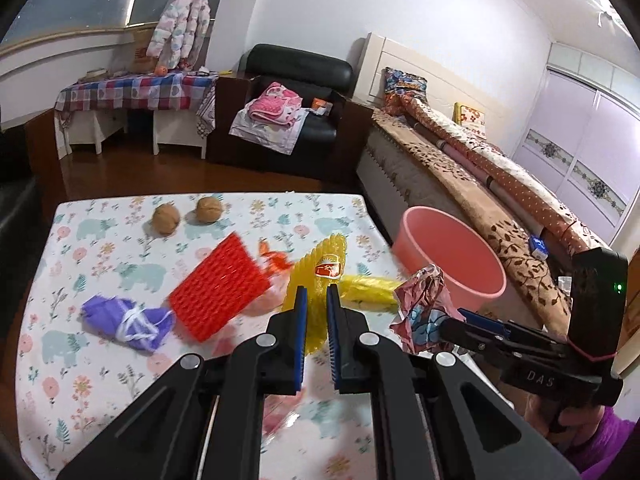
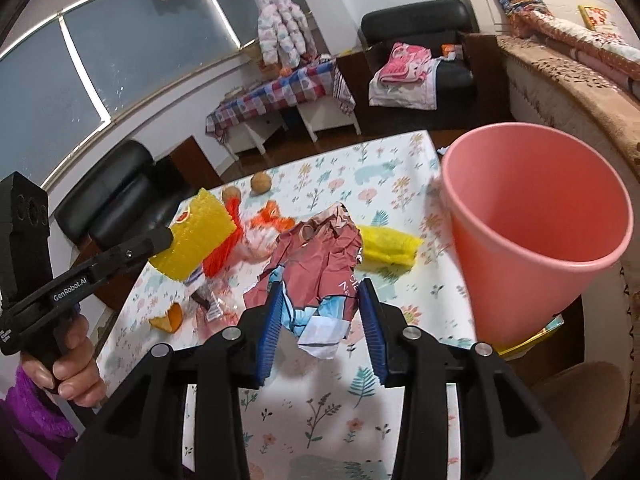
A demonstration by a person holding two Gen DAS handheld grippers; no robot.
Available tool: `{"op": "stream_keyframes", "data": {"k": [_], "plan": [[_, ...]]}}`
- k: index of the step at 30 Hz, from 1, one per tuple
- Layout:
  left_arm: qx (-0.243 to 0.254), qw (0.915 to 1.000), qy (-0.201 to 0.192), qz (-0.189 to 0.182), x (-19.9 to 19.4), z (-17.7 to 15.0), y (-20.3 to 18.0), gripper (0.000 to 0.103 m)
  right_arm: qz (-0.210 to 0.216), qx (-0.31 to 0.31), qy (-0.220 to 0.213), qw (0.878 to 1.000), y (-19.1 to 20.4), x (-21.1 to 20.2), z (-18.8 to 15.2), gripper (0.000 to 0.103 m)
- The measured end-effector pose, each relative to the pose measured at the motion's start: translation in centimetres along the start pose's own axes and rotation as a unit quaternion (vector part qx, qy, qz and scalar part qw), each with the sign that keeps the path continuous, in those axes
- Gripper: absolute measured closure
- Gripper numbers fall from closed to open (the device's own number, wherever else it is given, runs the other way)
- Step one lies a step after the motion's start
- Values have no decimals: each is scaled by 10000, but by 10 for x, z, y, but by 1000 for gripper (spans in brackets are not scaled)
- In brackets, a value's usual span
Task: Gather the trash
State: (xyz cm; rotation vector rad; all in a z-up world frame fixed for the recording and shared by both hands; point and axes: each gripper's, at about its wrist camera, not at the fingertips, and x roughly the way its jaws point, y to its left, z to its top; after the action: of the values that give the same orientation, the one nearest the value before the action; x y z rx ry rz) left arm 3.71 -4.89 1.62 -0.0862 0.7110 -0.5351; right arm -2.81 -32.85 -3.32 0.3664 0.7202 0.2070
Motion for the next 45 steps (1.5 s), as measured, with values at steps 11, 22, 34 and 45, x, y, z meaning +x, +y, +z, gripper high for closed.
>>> {"op": "stream_keyframes", "data": {"k": [11,22,34,45], "plan": [[177,9995,-8,-273,24,22,-41,94,-288,208,-373,9987,-30,-19,10,64],[323,9981,24,-525,51,41,-79,94,-721,498,-701,9937,-68,-36,21,64],[490,9953,258,-798,92,48,-122,94,-1156,856,-928,9852,-113,-45,27,64],[693,9922,514,-905,134,50,-157,94,-1362,1018,-937,9810,-140,-40,26,64]]}}
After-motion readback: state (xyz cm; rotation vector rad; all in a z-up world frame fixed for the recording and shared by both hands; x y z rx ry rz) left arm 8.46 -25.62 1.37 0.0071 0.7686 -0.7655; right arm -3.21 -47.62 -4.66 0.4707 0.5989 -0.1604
